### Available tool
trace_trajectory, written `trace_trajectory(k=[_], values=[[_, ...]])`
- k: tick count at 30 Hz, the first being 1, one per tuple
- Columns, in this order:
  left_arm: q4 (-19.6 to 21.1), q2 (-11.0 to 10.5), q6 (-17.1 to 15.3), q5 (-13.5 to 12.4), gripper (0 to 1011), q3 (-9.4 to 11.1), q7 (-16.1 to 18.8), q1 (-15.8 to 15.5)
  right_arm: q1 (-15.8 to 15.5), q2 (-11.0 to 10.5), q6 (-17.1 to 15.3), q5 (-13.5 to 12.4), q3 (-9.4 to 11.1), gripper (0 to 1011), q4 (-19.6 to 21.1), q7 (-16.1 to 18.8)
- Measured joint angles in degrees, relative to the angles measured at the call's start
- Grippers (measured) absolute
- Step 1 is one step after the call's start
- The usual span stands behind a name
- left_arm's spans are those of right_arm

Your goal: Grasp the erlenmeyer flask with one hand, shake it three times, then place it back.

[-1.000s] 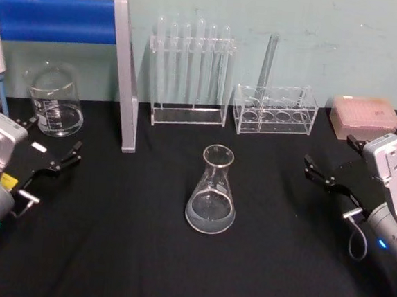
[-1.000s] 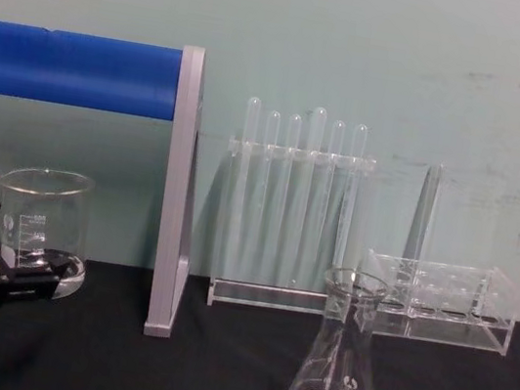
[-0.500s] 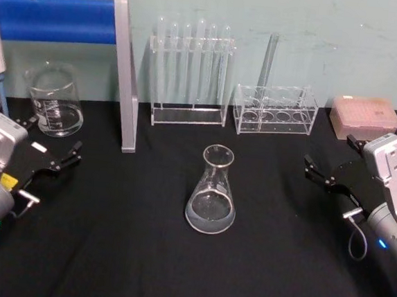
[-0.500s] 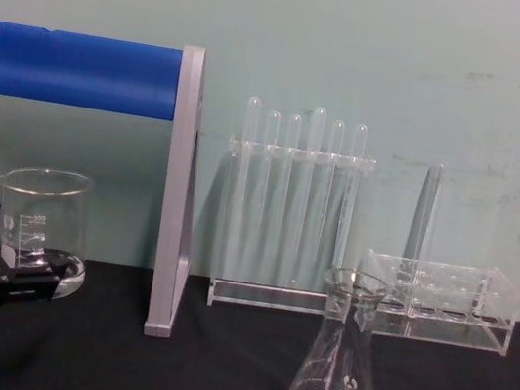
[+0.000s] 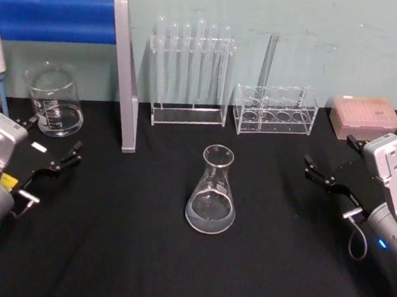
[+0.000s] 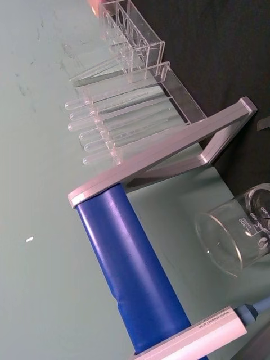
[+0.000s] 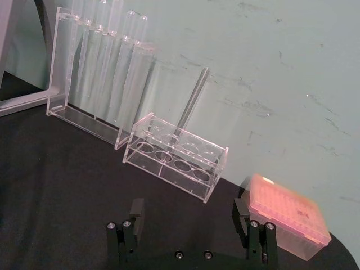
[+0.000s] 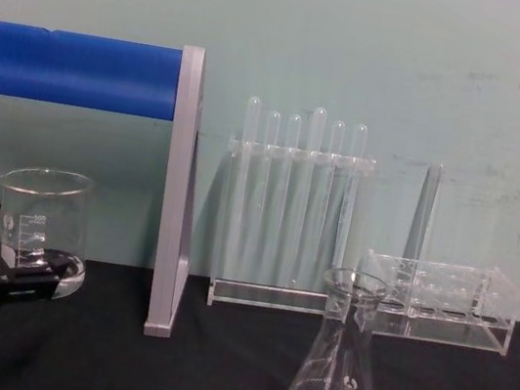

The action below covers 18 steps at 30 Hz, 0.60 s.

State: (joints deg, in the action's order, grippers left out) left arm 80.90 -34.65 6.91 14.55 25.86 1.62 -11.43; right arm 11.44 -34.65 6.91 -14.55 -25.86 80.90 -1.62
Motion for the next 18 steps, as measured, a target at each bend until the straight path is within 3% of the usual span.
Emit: trace_trajectory(k=[18], values=[[0.00,0.00,0.00,0.00,1001,0.00,0.00,0.00,-0.46,0.47,-0.21,-0.01,0.87,1002,-0.02,1.18]])
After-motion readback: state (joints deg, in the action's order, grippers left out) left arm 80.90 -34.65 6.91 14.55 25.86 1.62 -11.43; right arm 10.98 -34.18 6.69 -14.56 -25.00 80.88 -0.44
